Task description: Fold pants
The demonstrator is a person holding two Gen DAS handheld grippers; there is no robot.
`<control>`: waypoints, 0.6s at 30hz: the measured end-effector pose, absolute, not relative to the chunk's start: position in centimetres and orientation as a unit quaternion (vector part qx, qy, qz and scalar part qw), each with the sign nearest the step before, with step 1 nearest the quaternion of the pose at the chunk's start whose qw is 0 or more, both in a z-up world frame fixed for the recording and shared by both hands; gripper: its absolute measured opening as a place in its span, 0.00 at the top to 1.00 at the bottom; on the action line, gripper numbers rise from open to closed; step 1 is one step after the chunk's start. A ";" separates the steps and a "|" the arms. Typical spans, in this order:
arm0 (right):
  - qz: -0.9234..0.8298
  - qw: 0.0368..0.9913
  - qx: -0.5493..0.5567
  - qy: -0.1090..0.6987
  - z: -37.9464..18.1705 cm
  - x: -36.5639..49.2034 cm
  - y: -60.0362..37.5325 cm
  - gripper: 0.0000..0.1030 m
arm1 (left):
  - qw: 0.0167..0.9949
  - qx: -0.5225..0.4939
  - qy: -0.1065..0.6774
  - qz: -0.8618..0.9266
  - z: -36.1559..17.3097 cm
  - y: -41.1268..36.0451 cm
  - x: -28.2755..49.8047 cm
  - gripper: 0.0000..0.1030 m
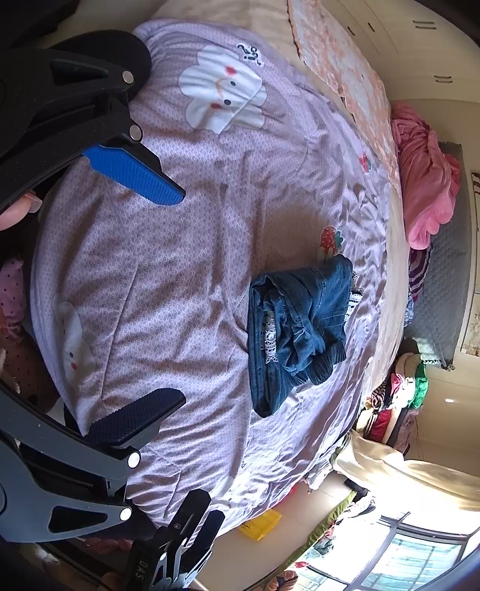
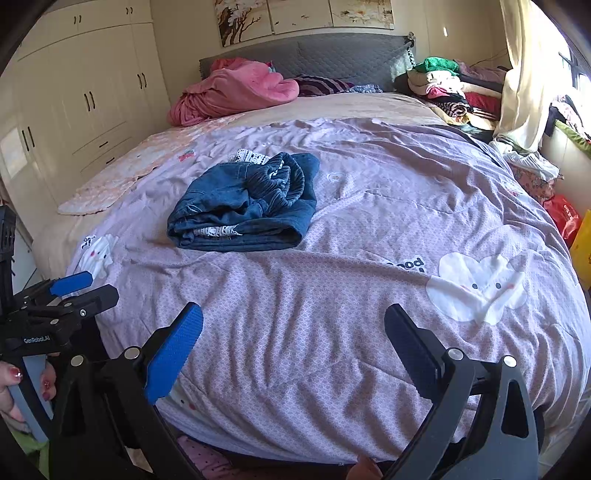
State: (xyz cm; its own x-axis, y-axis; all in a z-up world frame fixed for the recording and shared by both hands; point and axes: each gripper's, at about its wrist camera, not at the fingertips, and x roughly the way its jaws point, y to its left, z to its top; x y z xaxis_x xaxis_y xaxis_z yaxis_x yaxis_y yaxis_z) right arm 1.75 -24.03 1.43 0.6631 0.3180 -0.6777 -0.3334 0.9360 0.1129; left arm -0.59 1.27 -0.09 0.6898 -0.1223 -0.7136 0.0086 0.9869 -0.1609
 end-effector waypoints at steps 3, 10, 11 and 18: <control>0.176 0.912 -0.008 0.370 1.4 1.7 -24.2 0.05 | 0.916 -0.073 0.392 -0.035 -0.1 1.4 -0.6 0.09; 0.176 0.912 -0.008 0.371 1.3 1.7 -24.3 0.05 | 0.916 -0.071 0.393 -0.032 0.0 1.3 -0.6 0.09; 0.177 0.912 -0.008 0.371 1.3 1.7 -24.2 0.05 | 0.916 -0.071 0.394 -0.031 0.0 1.3 -0.6 0.09; 0.177 0.911 -0.011 0.372 1.2 1.6 -24.4 0.05 | 0.916 -0.071 0.393 -0.030 0.0 1.4 -0.6 0.09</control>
